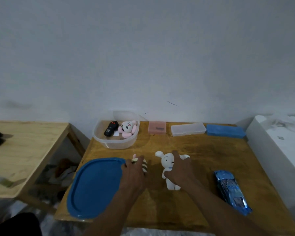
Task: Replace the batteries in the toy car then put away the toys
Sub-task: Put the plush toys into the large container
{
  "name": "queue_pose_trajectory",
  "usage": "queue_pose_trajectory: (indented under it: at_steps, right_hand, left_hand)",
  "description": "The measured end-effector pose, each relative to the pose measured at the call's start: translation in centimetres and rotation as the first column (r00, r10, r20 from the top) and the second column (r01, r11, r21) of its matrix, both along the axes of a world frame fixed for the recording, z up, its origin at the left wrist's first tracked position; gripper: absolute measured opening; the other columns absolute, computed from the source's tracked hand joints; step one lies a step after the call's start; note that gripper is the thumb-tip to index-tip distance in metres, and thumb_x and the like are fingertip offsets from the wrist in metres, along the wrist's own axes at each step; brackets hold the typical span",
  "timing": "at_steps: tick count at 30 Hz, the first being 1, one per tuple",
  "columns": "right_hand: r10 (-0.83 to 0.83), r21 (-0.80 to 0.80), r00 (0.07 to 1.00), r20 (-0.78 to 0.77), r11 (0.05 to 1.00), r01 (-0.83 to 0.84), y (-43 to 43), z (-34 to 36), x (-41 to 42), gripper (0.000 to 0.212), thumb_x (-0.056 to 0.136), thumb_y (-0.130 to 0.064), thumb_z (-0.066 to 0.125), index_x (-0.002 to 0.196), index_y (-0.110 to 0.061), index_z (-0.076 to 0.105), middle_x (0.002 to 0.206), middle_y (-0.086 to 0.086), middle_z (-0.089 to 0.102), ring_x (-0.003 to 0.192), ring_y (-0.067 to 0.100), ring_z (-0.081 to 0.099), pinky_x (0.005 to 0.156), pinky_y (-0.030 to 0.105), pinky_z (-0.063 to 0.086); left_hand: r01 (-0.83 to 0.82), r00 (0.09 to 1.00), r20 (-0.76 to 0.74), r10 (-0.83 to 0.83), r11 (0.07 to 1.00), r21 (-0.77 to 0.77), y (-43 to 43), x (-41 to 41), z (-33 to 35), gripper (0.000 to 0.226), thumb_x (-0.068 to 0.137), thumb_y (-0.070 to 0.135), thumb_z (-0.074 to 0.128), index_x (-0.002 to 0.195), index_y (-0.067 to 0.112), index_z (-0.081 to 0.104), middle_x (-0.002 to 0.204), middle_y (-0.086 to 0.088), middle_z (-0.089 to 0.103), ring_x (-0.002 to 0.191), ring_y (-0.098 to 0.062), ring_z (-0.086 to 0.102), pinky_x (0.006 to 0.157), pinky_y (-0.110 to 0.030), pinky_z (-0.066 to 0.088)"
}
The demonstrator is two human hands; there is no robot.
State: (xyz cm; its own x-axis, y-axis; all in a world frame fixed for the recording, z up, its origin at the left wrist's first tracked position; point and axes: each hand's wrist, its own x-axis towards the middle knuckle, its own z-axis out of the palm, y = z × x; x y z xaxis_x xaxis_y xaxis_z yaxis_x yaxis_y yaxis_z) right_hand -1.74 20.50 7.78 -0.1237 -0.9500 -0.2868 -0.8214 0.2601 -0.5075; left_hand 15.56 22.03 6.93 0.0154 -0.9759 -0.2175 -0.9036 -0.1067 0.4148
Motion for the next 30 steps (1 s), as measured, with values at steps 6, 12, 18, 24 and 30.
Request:
queue_pose_trajectory:
  at_steps: [6, 12, 18, 24, 30]
  right_hand:
    - [0.022, -0.16, 0.998, 0.056, 0.987, -0.013, -4.4, 4.7, 3.7, 0.08, 0.076, -0.037, 0.073, 0.14, -0.034, 0.025, 0.14, 0.008, 0.04, 0.115, 0.023, 0.053, 0.09, 0.037, 0.054]
    - [0.09, -0.183, 0.996, 0.014, 0.979, -0.086, -8.8, 7.0, 9.2, 0.08, 0.075, -0.036, 0.071, 0.141, -0.032, 0.024, 0.129, 0.017, 0.038, 0.092, 0.023, 0.047, 0.068, 0.029, 0.043]
    - [0.057, -0.173, 0.997, 0.056, 0.984, -0.046, -13.8, 6.5, 15.4, 0.078, 0.075, -0.035, 0.071, 0.138, -0.034, 0.026, 0.128, 0.017, 0.035, 0.096, 0.028, 0.052, 0.075, 0.03, 0.047]
    - [-0.014, -0.149, 1.0, -0.008, 0.989, 0.012, -18.3, 5.1, 19.9, 0.081, 0.071, -0.044, 0.071, 0.136, -0.038, 0.023, 0.125, 0.018, 0.043, 0.105, 0.032, 0.054, 0.088, 0.041, 0.052]
    - [-0.05, -0.082, 0.998, -0.03, 0.996, 0.048, -20.6, 2.2, 21.7, 0.079, 0.079, -0.039, 0.07, 0.143, -0.033, 0.024, 0.137, 0.018, 0.035, 0.111, 0.03, 0.054, 0.084, 0.03, 0.046]
  left_hand:
    - [-0.083, 0.995, 0.037, 0.09, 0.986, -0.147, -3.6, 3.3, 4.9, 0.066, 0.091, 0.036, 0.054, 0.149, 0.029, 0.023, 0.143, -0.017, 0.032, 0.127, -0.035, 0.035, 0.104, -0.042, 0.037]
    - [-0.086, 0.989, 0.102, 0.111, 0.971, -0.223, -8.2, 8.6, 6.9, 0.067, 0.088, 0.033, 0.053, 0.149, 0.026, 0.026, 0.132, -0.019, 0.044, 0.114, -0.035, 0.044, 0.098, -0.039, 0.035]
    - [-0.05, 0.991, 0.108, 0.075, 0.974, -0.222, -13.8, 14.0, 6.3, 0.063, 0.087, 0.035, 0.053, 0.145, 0.027, 0.029, 0.131, -0.019, 0.042, 0.11, -0.035, 0.044, 0.1, -0.041, 0.035]
    - [0.021, 0.999, 0.051, -0.012, 0.986, -0.165, -19.4, 17.3, 4.7, 0.063, 0.089, 0.039, 0.053, 0.145, 0.026, 0.028, 0.134, -0.018, 0.041, 0.118, -0.033, 0.041, 0.104, -0.039, 0.032]
    - [0.119, 0.993, 0.035, -0.116, 0.987, -0.104, -22.7, 18.3, 2.1, 0.062, 0.086, 0.052, 0.042, 0.142, 0.029, 0.026, 0.135, -0.015, 0.044, 0.125, -0.035, 0.041, 0.112, -0.048, 0.031]
